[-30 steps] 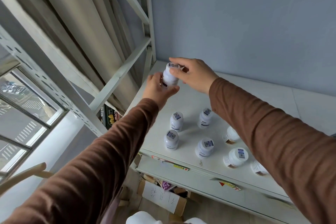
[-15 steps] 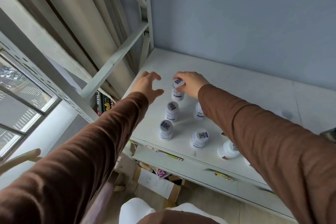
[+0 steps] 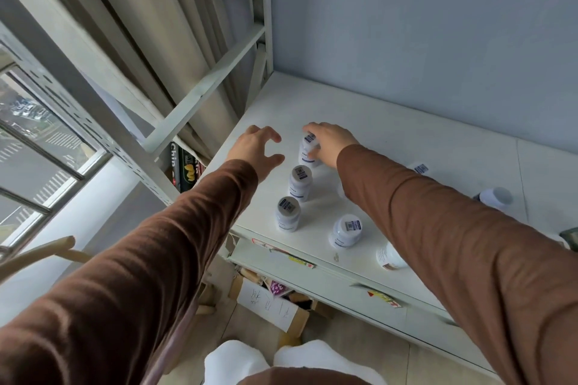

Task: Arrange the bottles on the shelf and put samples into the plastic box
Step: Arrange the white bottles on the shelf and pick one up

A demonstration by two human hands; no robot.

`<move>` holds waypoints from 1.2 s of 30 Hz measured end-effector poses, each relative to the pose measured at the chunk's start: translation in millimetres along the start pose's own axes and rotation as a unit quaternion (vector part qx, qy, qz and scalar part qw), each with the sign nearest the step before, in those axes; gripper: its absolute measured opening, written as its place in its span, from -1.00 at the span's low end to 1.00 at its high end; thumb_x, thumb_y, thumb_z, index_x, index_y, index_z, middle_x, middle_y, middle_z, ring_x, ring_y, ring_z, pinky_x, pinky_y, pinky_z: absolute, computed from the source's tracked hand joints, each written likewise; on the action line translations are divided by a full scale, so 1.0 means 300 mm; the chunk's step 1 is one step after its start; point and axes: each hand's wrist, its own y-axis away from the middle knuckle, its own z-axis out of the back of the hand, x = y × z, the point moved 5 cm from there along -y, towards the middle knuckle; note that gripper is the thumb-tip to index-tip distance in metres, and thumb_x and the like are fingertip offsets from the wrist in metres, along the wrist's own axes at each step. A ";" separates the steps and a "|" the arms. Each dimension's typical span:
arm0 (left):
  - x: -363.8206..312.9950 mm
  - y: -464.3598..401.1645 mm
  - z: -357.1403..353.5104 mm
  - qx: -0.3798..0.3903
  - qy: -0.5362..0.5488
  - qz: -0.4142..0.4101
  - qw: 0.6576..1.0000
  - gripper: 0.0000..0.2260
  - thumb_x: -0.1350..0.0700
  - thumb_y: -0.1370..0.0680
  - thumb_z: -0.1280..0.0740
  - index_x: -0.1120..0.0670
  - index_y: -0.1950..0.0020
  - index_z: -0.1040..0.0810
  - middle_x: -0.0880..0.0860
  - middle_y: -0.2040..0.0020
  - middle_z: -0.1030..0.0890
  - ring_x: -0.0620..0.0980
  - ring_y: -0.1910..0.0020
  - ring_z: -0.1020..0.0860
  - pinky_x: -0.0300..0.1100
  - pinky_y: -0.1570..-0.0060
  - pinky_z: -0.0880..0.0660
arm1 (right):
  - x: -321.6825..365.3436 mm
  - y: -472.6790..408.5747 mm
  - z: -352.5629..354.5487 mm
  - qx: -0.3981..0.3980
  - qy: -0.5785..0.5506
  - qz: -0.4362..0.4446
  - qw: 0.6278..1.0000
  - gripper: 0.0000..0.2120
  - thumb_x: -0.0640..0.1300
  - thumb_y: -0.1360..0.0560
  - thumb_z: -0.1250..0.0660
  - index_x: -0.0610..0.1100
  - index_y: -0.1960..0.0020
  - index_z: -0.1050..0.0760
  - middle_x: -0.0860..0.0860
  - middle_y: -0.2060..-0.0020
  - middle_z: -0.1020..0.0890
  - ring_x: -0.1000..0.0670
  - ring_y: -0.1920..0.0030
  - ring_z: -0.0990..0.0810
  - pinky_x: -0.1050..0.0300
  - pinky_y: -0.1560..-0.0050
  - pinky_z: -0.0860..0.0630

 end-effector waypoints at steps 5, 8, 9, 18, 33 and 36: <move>-0.021 0.054 0.049 -0.032 -0.055 -0.038 0.997 -0.72 0.04 -0.52 -0.37 0.00 -0.21 -0.51 0.06 -0.20 -0.52 0.09 -0.16 -0.48 -0.08 -0.14 -0.39 | 0.060 0.109 0.146 -0.109 -0.024 0.049 0.993 -0.56 -0.11 -0.53 -0.33 -0.04 -0.40 -0.41 -0.05 -0.32 -0.48 -0.13 -0.32 -0.37 0.05 -0.28 -0.33; -0.066 0.130 0.085 -0.055 -0.092 -0.080 0.991 -0.72 0.01 -0.53 -0.34 0.00 -0.23 -0.50 0.03 -0.22 -0.53 0.10 -0.17 -0.46 -0.04 -0.14 -0.42 | 0.111 0.244 0.180 -0.123 -0.041 0.084 0.988 -0.70 -0.11 -0.53 -0.32 -0.04 -0.26 -0.52 0.00 -0.21 -0.55 -0.08 -0.24 -0.41 0.11 -0.20 -0.33; -0.080 0.162 0.091 -0.066 -0.096 -0.092 0.989 -0.72 0.01 -0.53 -0.34 0.00 -0.23 -0.50 0.02 -0.21 -0.54 0.10 -0.16 -0.46 -0.02 -0.14 -0.43 | 0.119 0.292 0.174 -0.117 -0.047 0.093 0.988 -0.73 -0.10 -0.53 -0.32 -0.03 -0.23 -0.55 0.01 -0.18 -0.57 -0.08 -0.21 -0.43 0.11 -0.19 -0.35; -0.176 0.490 -0.040 -0.111 -0.058 -0.113 0.986 -0.75 0.04 -0.48 -0.36 0.00 -0.15 -0.52 -0.01 -0.06 -0.56 0.09 -0.02 -0.47 -0.02 0.04 -0.46 | -0.009 0.623 0.050 -0.039 -0.041 0.120 0.991 -0.76 -0.15 -0.58 -0.28 -0.06 -0.23 -0.57 -0.02 -0.15 -0.59 -0.08 -0.22 -0.45 0.15 -0.20 -0.30; -0.231 0.563 -0.446 -0.022 0.019 0.091 0.995 -0.52 0.03 -0.46 -0.45 0.07 -0.33 -0.40 0.04 -0.27 -0.51 0.05 -0.22 -0.47 -0.09 -0.22 -0.41 | -0.068 0.557 -0.065 0.059 0.086 0.261 0.960 -0.64 -0.22 -0.52 -0.30 0.00 -0.29 -0.45 -0.01 -0.13 -0.52 -0.11 -0.16 -0.46 0.06 0.00 -0.41; -0.269 0.568 -0.437 -0.061 0.178 0.112 0.976 -0.53 0.01 -0.42 -0.49 0.02 -0.27 -0.43 -0.04 -0.20 -0.56 -0.05 -0.17 -0.51 -0.12 -0.18 -0.44 | -0.109 0.546 0.020 0.059 -0.062 0.203 0.975 -0.68 -0.04 -0.49 -0.35 0.03 -0.24 -0.49 0.01 -0.08 -0.57 -0.06 -0.07 -0.54 0.12 0.01 -0.39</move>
